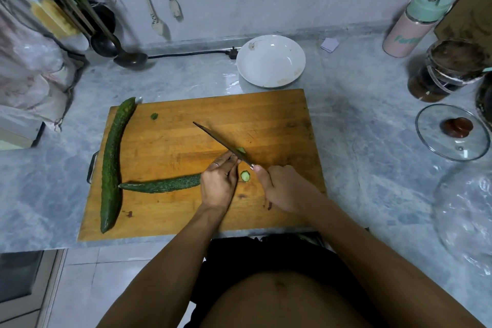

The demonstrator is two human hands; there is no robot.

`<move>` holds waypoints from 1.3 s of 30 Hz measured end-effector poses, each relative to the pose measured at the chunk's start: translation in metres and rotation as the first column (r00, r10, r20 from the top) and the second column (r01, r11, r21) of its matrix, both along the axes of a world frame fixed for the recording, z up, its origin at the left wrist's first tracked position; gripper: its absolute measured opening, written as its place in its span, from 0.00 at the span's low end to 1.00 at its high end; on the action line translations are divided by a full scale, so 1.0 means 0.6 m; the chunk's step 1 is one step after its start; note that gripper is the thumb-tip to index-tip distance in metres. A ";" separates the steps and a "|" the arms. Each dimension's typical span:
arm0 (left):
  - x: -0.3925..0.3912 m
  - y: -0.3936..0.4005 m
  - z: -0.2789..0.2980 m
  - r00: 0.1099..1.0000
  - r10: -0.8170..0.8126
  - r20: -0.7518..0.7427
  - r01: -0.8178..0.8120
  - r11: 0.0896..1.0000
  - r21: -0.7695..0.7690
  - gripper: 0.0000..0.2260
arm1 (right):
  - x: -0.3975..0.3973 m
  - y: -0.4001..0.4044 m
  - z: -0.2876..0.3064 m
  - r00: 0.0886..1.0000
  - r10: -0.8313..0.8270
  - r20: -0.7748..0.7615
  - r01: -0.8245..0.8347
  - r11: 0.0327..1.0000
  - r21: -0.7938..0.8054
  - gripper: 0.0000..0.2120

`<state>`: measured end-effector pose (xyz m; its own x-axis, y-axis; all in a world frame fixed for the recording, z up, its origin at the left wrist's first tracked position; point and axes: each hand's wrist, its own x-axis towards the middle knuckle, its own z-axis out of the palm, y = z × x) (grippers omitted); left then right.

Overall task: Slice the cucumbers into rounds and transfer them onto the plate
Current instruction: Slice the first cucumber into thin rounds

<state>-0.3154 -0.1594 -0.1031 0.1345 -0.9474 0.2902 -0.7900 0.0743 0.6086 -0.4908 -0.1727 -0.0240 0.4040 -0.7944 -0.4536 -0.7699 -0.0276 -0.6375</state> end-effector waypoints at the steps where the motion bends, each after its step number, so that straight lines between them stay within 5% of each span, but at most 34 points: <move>1: 0.000 0.000 0.000 1.000 0.003 -0.001 -0.003 1.000 -0.001 0.09 | 0.000 -0.001 -0.001 1.000 -0.003 0.002 0.003 1.000 0.000 0.26; 10: -0.003 0.001 -0.011 0.995 0.038 0.088 -0.035 0.999 -0.040 0.08 | -0.002 0.002 -0.004 1.000 0.013 0.022 -0.012 0.999 -0.032 0.26; 25: -0.029 0.005 -0.007 0.977 0.214 -0.001 -0.214 0.977 -0.018 0.08 | -0.059 0.020 0.032 0.996 0.081 0.034 -0.076 0.988 -0.133 0.27; 39: -0.045 0.009 -0.004 0.965 0.260 -0.038 -0.259 0.965 0.043 0.10 | -0.067 0.013 0.049 0.992 0.130 0.007 -0.130 0.991 -0.014 0.29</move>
<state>-0.3425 -0.1538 -0.1057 0.3886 -0.8886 0.2438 -0.7525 -0.1534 0.6405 -0.5309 -0.1647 0.0057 0.5077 -0.7411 -0.4393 -0.7540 -0.1356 -0.6428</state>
